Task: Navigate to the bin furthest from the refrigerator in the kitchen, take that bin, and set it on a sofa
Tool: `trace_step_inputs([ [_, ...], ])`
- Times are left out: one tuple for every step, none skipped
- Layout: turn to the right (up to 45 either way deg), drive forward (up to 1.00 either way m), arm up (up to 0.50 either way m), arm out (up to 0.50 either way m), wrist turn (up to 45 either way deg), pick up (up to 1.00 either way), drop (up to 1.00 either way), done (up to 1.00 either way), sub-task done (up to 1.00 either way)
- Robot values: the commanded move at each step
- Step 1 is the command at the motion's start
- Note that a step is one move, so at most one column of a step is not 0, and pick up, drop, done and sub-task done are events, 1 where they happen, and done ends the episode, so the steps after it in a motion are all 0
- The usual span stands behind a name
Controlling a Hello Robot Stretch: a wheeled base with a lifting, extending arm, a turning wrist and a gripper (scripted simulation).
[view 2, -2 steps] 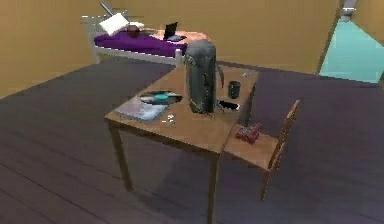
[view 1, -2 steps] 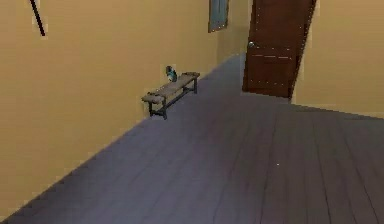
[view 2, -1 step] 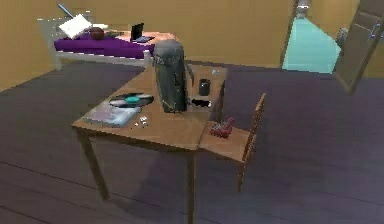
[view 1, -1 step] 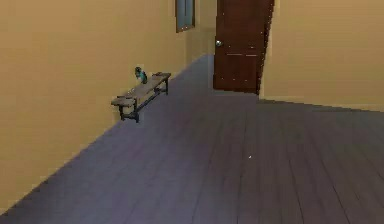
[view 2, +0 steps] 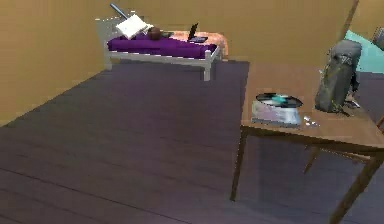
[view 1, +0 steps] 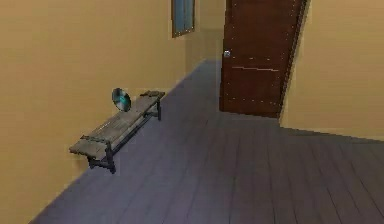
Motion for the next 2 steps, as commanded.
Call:
trace_step_inputs([
  [0.0,1.0,0.0,0.0,0.0,0.0,0.0,0.0,0.0],
  [0.0,1.0,0.0,0.0,0.0,0.0,0.0,0.0,0.0],
])
